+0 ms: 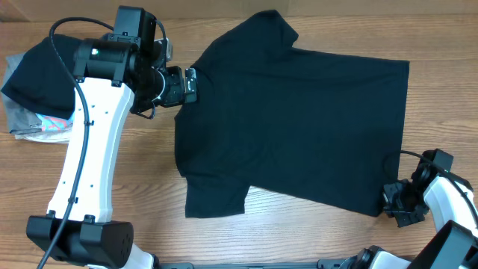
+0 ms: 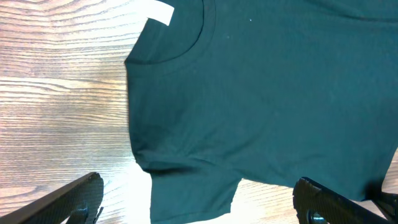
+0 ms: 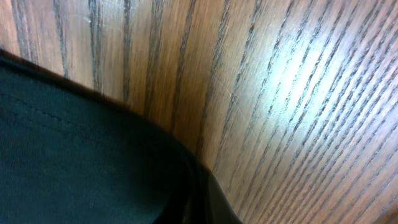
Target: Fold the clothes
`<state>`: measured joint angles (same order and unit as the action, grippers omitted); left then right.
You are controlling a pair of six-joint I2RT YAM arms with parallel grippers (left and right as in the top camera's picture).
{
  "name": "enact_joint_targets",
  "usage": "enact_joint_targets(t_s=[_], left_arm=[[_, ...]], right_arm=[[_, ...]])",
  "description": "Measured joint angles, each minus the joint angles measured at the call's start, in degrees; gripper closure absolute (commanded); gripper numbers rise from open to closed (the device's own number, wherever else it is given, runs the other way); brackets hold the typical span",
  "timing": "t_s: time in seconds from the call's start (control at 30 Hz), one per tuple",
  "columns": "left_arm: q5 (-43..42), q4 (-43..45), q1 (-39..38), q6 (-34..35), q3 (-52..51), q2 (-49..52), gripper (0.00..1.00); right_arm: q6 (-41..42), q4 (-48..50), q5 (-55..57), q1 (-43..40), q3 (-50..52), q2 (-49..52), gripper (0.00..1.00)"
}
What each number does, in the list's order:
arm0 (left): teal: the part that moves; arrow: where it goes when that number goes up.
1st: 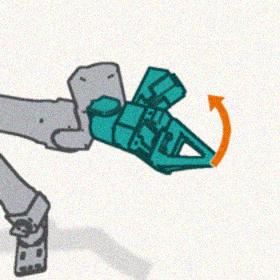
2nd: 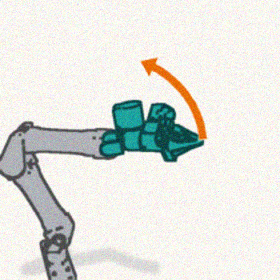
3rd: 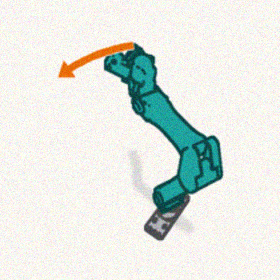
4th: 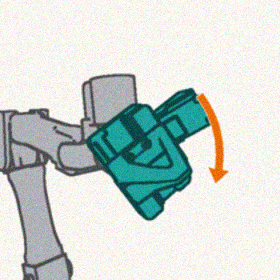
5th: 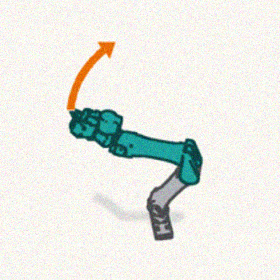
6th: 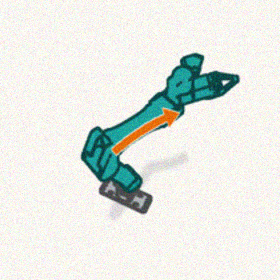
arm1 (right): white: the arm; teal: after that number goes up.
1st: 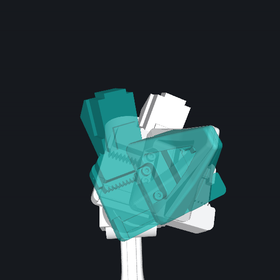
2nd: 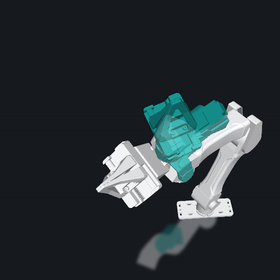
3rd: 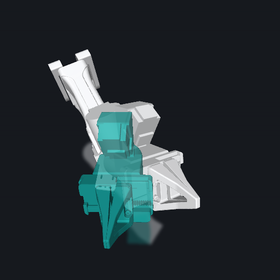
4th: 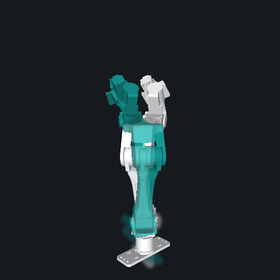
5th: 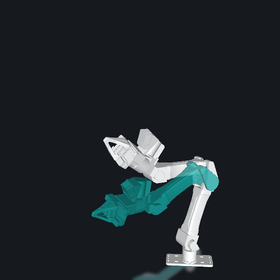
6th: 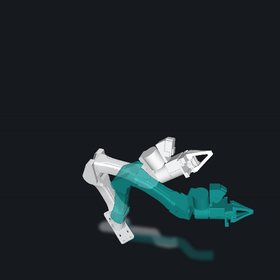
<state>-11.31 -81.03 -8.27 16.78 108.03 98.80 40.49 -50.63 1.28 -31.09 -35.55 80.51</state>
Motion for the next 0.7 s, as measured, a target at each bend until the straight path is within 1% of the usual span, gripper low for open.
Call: enact_joint_targets(t_s=[0.27,0.4,0.5,0.7], left_arm=[[0.0,0.1,0.0,0.0,0.0,0.0,0.0],[0.0,2.2,0.0,0.0,0.0,0.0,0.0],[0.0,-1.0,0.0,0.0,0.0,0.0,0.0],[2.2,-11.9,0.0,2.4,0.0,0.0,0.0]], right_arm=[[0.0,0.0,0.0,0.0,0.0,0.0,0.96],[0.0,0.0,0.0,0.0,0.0,0.0,0.96],[0.0,0.0,0.0,0.0,0.0,0.0,0.96],[0.0,0.0,0.0,0.0,0.0,0.0,0.96]])
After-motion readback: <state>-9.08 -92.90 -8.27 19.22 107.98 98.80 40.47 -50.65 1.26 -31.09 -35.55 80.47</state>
